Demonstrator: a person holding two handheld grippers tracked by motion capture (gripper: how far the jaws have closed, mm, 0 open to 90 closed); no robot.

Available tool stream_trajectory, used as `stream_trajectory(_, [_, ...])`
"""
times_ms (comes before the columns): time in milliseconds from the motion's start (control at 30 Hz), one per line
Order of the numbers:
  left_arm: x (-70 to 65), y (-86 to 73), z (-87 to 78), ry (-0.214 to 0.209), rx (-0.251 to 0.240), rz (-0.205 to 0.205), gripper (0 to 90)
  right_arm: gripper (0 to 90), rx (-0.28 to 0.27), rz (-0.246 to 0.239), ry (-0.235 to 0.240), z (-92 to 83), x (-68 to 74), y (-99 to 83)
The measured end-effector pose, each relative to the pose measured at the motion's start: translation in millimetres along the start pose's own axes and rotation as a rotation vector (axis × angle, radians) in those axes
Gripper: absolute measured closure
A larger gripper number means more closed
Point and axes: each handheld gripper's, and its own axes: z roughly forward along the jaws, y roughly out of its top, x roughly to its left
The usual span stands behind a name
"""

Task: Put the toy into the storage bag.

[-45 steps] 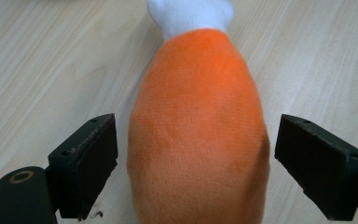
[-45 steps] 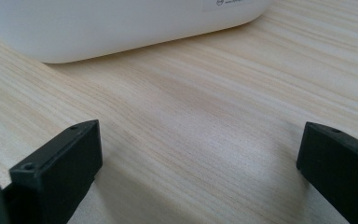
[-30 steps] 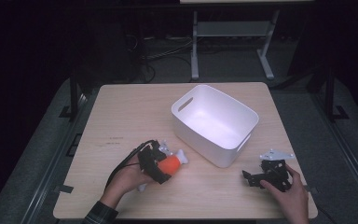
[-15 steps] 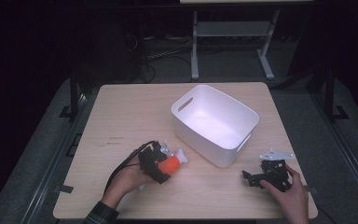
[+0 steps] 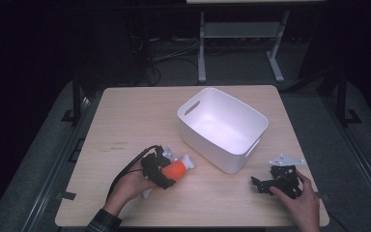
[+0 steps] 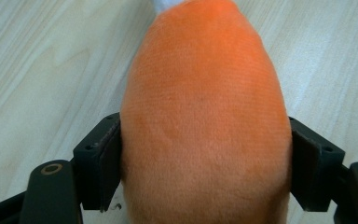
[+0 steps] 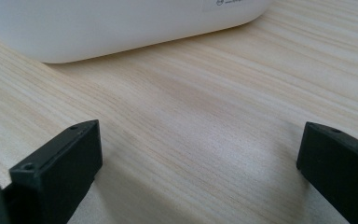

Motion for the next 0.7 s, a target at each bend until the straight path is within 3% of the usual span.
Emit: stream_trajectory(700, [13.5,-8.6,-22.1,-0.025,-0.078,-0.040,23.4,0.0,0.000,0.000,0.000,0.0,0.0,0.0])
